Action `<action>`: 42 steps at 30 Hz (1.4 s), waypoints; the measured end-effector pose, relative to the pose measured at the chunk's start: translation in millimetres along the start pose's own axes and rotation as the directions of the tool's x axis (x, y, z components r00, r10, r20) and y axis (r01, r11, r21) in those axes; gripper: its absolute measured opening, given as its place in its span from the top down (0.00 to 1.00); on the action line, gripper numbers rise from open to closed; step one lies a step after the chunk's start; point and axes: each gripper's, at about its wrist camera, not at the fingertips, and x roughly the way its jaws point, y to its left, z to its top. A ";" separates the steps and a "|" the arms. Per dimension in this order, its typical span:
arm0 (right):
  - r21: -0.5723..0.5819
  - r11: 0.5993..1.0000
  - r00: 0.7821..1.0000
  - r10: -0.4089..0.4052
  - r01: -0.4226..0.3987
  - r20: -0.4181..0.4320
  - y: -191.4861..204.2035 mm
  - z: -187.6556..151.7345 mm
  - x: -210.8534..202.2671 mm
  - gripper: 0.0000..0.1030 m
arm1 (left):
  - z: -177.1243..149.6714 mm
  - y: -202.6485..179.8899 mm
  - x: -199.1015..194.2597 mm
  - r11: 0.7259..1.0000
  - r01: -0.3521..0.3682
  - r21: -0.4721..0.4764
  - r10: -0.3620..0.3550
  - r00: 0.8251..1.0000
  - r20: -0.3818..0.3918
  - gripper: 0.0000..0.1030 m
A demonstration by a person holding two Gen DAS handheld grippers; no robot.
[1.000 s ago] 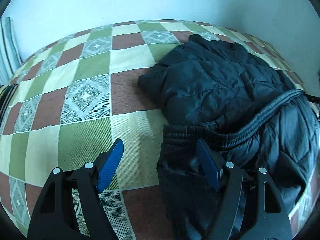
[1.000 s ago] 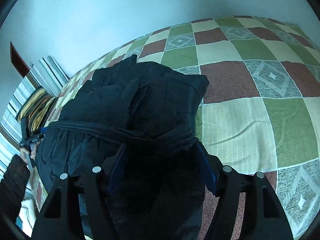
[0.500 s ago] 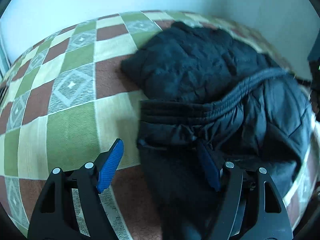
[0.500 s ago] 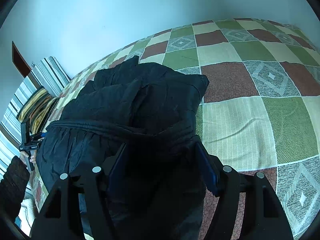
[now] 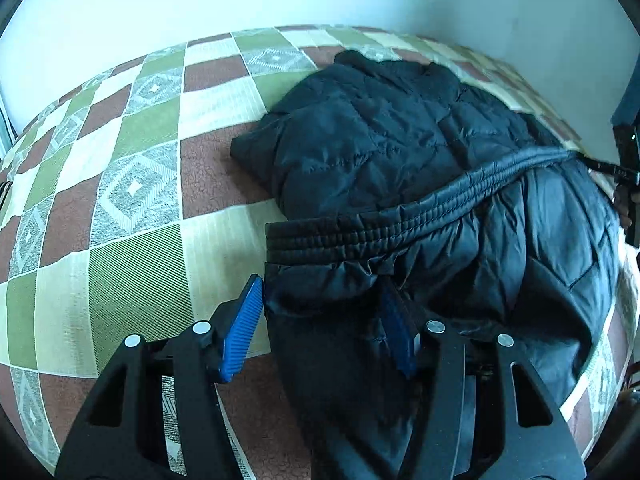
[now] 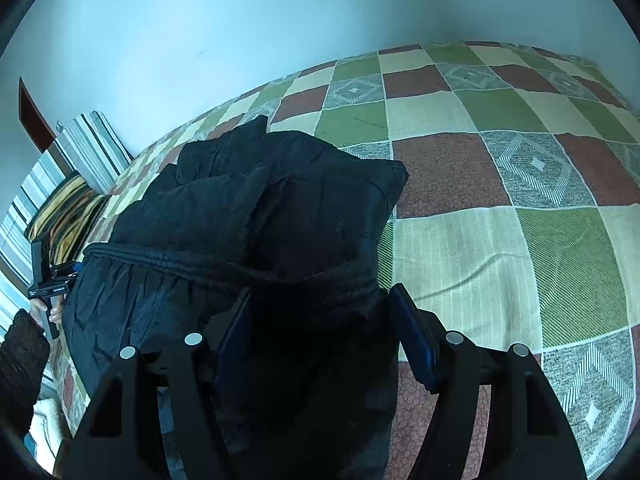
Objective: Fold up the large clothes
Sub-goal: 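Carry the held hem over the jacket body with both grippers, then lower the hem onto the collar end and open both grippers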
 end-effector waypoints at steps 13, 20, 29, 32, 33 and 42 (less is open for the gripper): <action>-0.061 0.997 0.998 -0.056 0.056 0.001 13.5 -8.4 0.6 0.72 | -3.2 -10.9 -11.4 0.998 -0.056 0.015 0.055 0.997 0.052 0.81; -0.098 0.990 0.993 -0.092 0.099 0.079 34.6 -13.1 -25.9 0.87 | -3.7 -36.5 -48.5 0.984 -0.175 0.040 0.166 0.972 0.169 0.91; -0.107 0.982 0.966 -0.127 0.154 0.226 55.7 33.0 -57.1 0.88 | 40.8 -49.2 -88.9 0.956 -0.294 -0.001 0.282 0.917 0.283 0.91; -0.090 0.978 0.954 -0.159 0.187 0.255 57.3 59.5 -49.0 0.88 | 71.0 -43.0 -86.0 0.945 -0.324 -0.041 0.321 0.902 0.288 0.91; -0.084 0.977 0.951 -0.170 0.197 0.259 58.2 67.2 -45.5 0.88 | 79.6 -40.9 -82.7 0.942 -0.333 -0.052 0.333 0.898 0.287 0.91; -0.022 0.949 0.918 -0.298 0.314 0.261 56.3 140.5 16.5 0.88 | 155.7 -19.7 -22.1 0.900 -0.413 -0.141 0.436 0.871 0.229 0.91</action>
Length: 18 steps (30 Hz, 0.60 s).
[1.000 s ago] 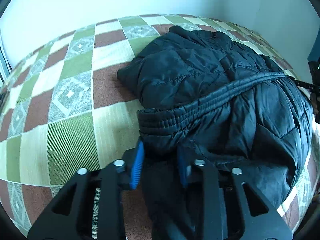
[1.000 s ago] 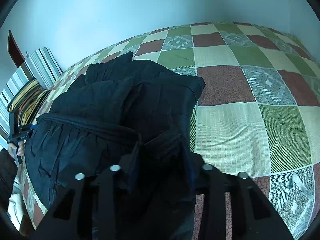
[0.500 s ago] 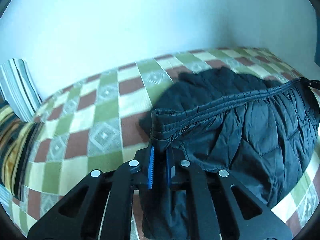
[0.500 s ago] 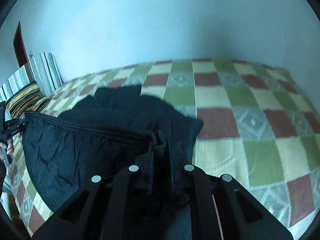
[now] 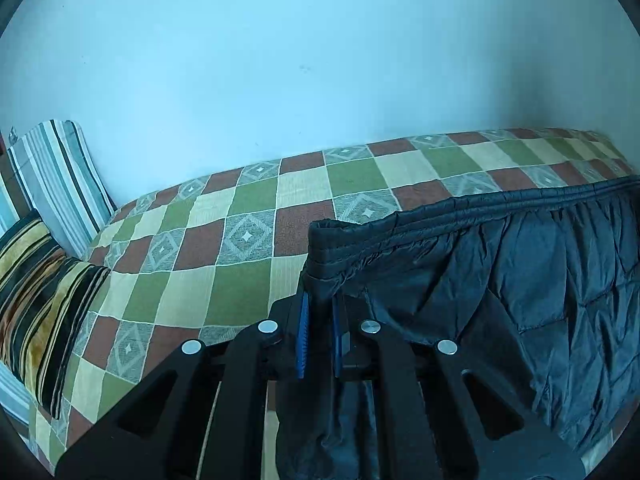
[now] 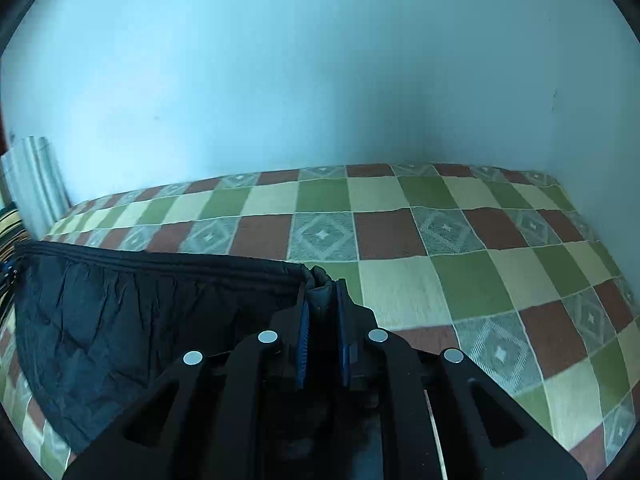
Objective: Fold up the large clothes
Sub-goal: 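Lower the hem onto the collar end and open both grippers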
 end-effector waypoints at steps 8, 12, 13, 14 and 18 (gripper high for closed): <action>-0.012 0.998 0.988 -0.060 0.059 -0.142 1.6 -15.0 84.6 0.88 | -11.2 -11.8 77.1 0.998 -0.056 -0.002 0.056 0.992 -0.117 0.91; -0.028 0.996 0.973 -0.088 0.084 -0.211 0.9 -30.4 116.2 0.87 | -25.4 -20.6 102.5 0.997 -0.075 0.023 0.077 0.985 -0.151 0.90; -0.029 0.996 0.971 -0.092 0.088 -0.221 -0.2 -34.3 122.0 0.86 | -29.1 -21.8 108.9 0.997 -0.075 0.023 0.078 0.984 -0.160 0.90; -0.023 0.996 0.968 -0.094 0.091 -0.233 -1.8 -39.0 129.3 0.84 | -33.1 -23.1 114.3 0.997 -0.075 0.024 0.078 0.983 -0.169 0.90; -0.001 0.995 0.964 -0.095 0.098 -0.247 -4.4 -45.8 137.9 0.78 | -48.1 -31.0 132.7 0.995 -0.093 0.035 0.098 0.976 -0.193 0.89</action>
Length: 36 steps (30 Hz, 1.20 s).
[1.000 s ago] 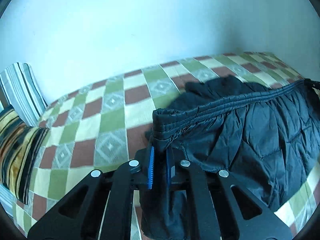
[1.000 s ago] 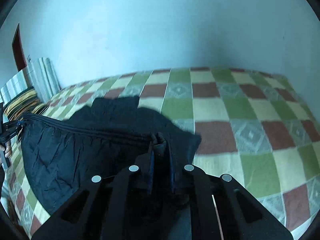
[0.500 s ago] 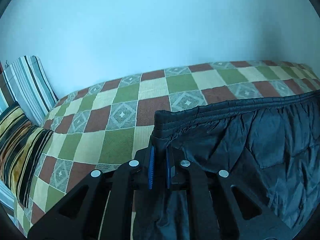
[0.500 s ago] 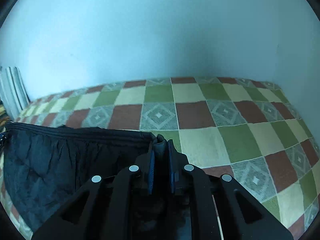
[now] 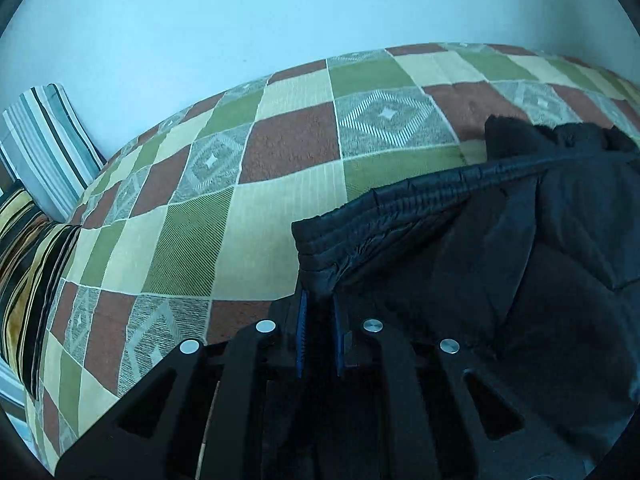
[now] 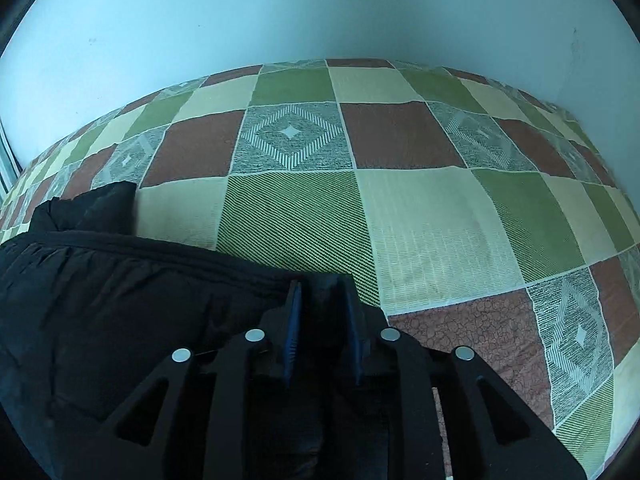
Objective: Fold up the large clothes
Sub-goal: 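Lower the hem onto the collar end and open both grippers, then press both grippers down on the folded jacket to flatten it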
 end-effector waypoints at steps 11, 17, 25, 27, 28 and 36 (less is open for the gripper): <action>0.084 0.996 0.998 -0.034 0.029 0.061 -5.5 2.6 -51.0 0.55 | -2.4 26.6 -47.5 0.994 -0.018 -0.107 0.021 0.999 0.033 0.40; 0.128 0.989 0.988 0.059 -0.078 0.142 38.7 -15.1 -102.1 0.55 | -6.1 2.8 -115.3 0.977 0.106 -0.183 -0.084 0.988 0.128 0.26; -0.058 0.996 0.986 0.078 -0.070 0.149 139.5 -31.6 -85.2 0.55 | -1.7 -92.1 -114.7 0.991 0.107 -0.082 -0.093 0.983 0.156 0.23; -0.106 0.994 0.989 0.033 -0.018 0.146 150.8 -35.2 -71.7 0.54 | -4.8 -101.1 -98.5 0.994 0.069 -0.086 -0.058 0.991 0.122 0.23; -0.111 0.994 0.991 0.027 -0.012 0.133 152.0 -38.3 -63.1 0.52 | -7.1 -101.7 -90.2 0.993 0.065 -0.099 -0.055 0.993 0.100 0.22; -0.090 0.996 0.995 0.004 0.006 0.105 149.8 -54.4 -23.5 0.47 | -24.5 -108.6 -58.0 0.991 0.039 -0.127 -0.028 0.996 0.090 0.15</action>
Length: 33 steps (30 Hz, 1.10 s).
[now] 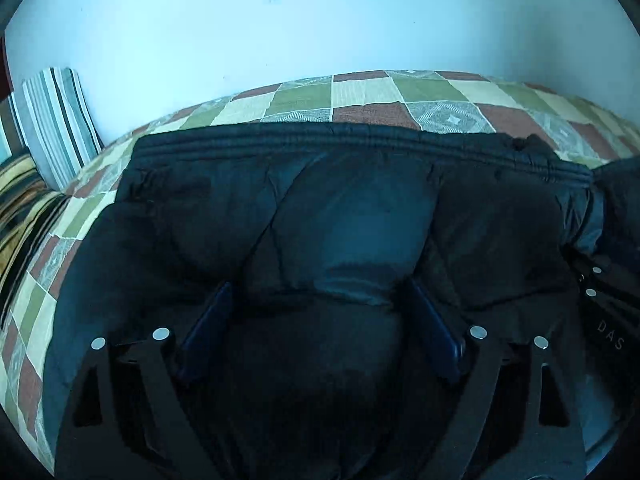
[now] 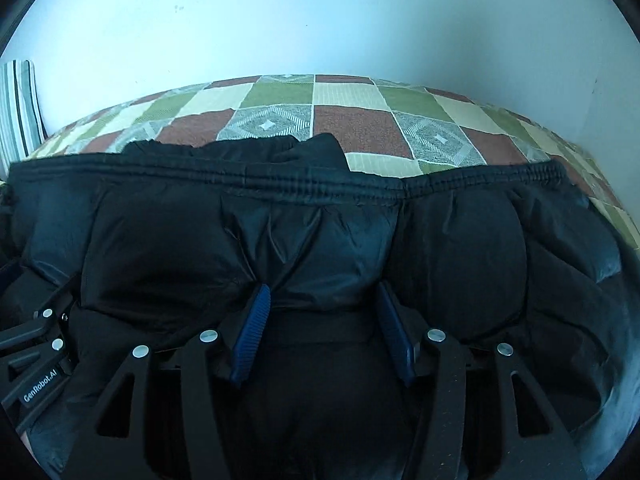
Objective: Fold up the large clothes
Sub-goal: 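Press both grippers down on the folded jacket to flatten it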
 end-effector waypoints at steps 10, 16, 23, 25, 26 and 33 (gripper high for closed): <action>-0.007 1.000 1.000 -0.018 0.018 -0.003 2.8 -2.2 10.3 0.46 | -4.5 -7.1 12.4 1.000 -0.020 0.015 0.020 1.000 -0.015 0.14; -0.009 1.000 1.000 -0.020 0.020 -0.008 3.6 -1.9 10.5 0.46 | -4.1 -6.1 15.4 1.000 -0.011 0.013 0.012 0.999 -0.031 0.14; -0.012 1.000 1.000 -0.025 0.025 -0.005 4.2 -2.3 11.1 0.46 | -5.1 -5.2 18.4 1.000 0.002 0.005 -0.002 0.999 -0.037 0.13; -0.012 1.000 1.000 -0.026 0.026 -0.004 4.4 -2.4 11.3 0.46 | -6.1 -3.6 19.6 1.000 0.013 -0.003 -0.013 0.999 -0.039 0.13; -0.013 1.000 1.000 -0.027 0.027 -0.005 4.8 -2.7 11.5 0.46 | -6.3 -3.3 20.7 1.000 0.017 -0.005 -0.018 0.999 -0.043 0.13; -0.016 0.999 1.000 -0.030 0.029 -0.008 4.6 -0.5 9.8 0.46 | -3.3 -3.1 21.5 1.000 0.022 -0.006 -0.023 0.998 -0.055 0.13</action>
